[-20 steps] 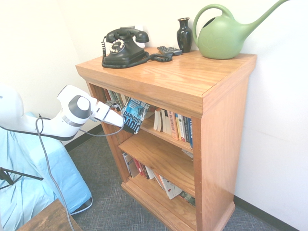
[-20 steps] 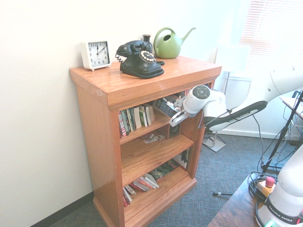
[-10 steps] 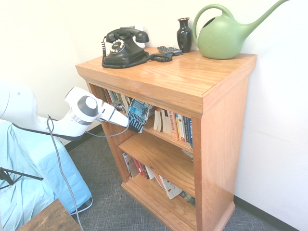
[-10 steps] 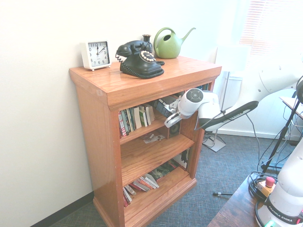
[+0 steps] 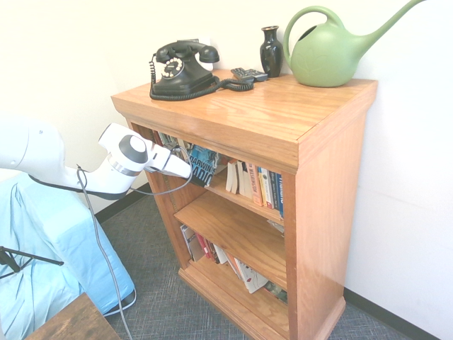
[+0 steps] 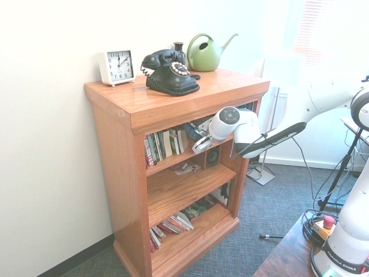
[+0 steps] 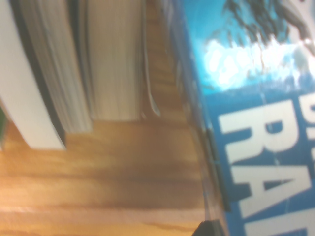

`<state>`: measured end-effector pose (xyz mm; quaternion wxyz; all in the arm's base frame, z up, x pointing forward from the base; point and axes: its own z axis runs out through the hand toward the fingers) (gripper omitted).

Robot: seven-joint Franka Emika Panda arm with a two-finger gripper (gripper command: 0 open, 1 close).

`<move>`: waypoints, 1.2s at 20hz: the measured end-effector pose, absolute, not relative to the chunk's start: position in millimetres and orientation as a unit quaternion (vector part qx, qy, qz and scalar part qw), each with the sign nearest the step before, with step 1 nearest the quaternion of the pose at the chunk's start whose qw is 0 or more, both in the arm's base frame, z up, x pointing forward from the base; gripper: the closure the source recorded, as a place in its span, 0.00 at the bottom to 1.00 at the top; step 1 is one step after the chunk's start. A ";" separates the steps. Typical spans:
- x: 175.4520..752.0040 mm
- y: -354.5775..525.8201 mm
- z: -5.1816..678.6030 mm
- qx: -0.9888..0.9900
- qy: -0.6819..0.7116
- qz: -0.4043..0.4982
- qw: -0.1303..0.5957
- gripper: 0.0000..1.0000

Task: Shelf the books

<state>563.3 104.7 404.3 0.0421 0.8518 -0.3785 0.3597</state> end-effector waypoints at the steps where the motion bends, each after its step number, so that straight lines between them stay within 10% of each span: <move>1: 565.7 106.4 404.5 0.852 -0.378 0.360 0.041 1.00; 12: 601.3 115.1 392.2 0.850 -0.383 0.359 0.046 1.00; 13: 603.8 117.8 392.0 0.850 -0.383 0.360 0.047 0.00; 24: 613.9 132.4 392.9 0.848 -0.382 0.363 0.052 0.00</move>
